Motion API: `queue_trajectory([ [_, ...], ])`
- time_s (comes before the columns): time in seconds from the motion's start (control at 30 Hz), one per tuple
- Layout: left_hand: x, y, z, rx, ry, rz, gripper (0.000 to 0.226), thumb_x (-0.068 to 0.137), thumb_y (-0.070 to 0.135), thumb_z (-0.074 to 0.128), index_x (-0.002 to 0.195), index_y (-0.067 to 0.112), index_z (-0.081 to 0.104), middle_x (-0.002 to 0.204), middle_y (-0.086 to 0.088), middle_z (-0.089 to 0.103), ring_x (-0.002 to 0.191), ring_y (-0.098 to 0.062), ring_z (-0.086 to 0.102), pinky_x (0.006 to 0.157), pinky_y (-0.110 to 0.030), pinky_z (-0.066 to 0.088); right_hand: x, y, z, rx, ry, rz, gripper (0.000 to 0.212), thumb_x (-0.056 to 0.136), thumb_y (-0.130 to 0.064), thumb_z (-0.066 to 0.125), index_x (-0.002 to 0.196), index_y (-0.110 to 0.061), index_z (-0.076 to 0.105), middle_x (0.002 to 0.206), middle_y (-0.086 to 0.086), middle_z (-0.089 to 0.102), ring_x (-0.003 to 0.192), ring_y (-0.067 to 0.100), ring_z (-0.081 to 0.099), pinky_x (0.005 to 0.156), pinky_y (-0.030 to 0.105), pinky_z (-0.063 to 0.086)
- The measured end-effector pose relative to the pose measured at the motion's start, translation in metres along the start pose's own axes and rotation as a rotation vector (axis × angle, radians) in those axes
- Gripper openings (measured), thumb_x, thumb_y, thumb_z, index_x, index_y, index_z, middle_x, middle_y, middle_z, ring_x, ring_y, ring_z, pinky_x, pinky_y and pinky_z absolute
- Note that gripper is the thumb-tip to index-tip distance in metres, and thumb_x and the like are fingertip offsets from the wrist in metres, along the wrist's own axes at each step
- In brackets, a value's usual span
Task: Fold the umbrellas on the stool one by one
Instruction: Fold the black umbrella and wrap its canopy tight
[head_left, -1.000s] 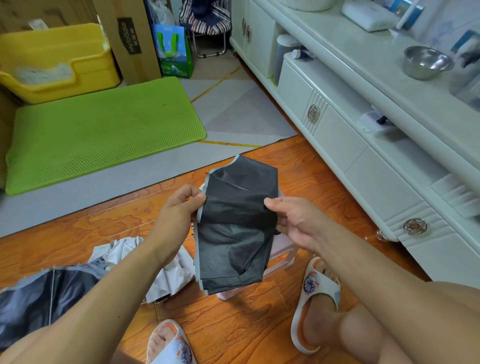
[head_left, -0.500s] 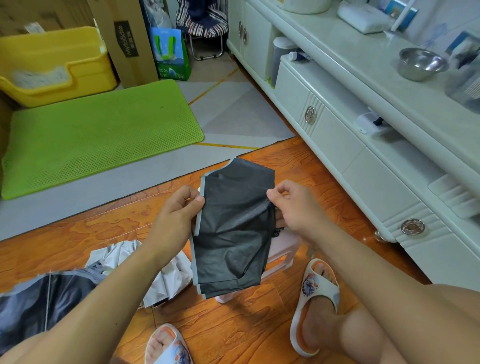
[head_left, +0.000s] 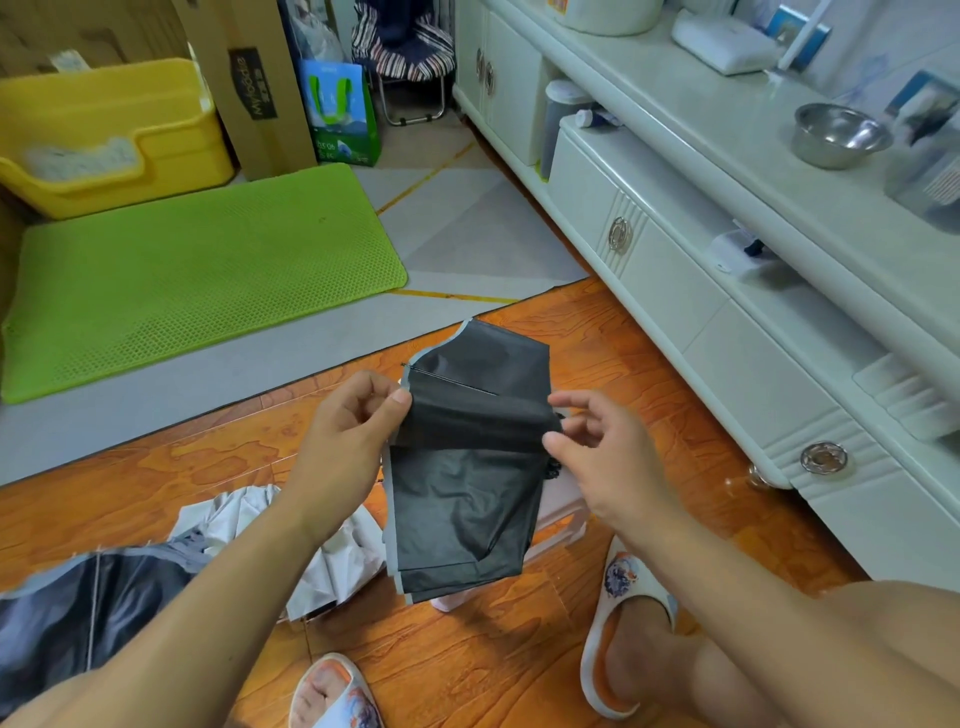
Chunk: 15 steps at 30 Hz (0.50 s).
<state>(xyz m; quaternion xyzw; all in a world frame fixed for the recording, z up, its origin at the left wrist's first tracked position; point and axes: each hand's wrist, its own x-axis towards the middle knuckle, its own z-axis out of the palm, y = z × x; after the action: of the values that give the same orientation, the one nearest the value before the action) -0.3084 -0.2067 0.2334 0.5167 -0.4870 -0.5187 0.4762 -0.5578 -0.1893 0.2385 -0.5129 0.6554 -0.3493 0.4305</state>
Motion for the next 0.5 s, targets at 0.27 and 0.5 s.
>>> queue_trajectory([
  [0.27,-0.0009,-0.0008,0.0014,-0.076,-0.032,0.016,0.03,0.085,0.039,0.068,0.081,0.01,0.058,0.078,-0.025,0.043,0.08,-0.026,0.042,0.08,-0.043,0.034,0.0077,0.0051,-0.002,0.286,-0.121,0.052,0.052,0.093,0.002,0.067,0.134,-0.028,0.06,0.108,0.001,0.077,0.103,0.011,0.072,0.087,0.024,0.057],
  [0.5,0.0008,0.0,-0.002,-0.125,0.006,0.006,0.021,0.084,0.036,0.068,0.079,0.017,0.062,0.082,-0.017,0.05,0.08,-0.029,0.043,0.081,-0.046,0.036,0.0084,0.0026,-0.006,-0.034,0.049,-0.141,0.037,0.092,-0.009,0.071,0.12,-0.032,0.071,0.1,-0.01,0.072,0.097,0.002,0.066,0.086,0.015,0.054],
])
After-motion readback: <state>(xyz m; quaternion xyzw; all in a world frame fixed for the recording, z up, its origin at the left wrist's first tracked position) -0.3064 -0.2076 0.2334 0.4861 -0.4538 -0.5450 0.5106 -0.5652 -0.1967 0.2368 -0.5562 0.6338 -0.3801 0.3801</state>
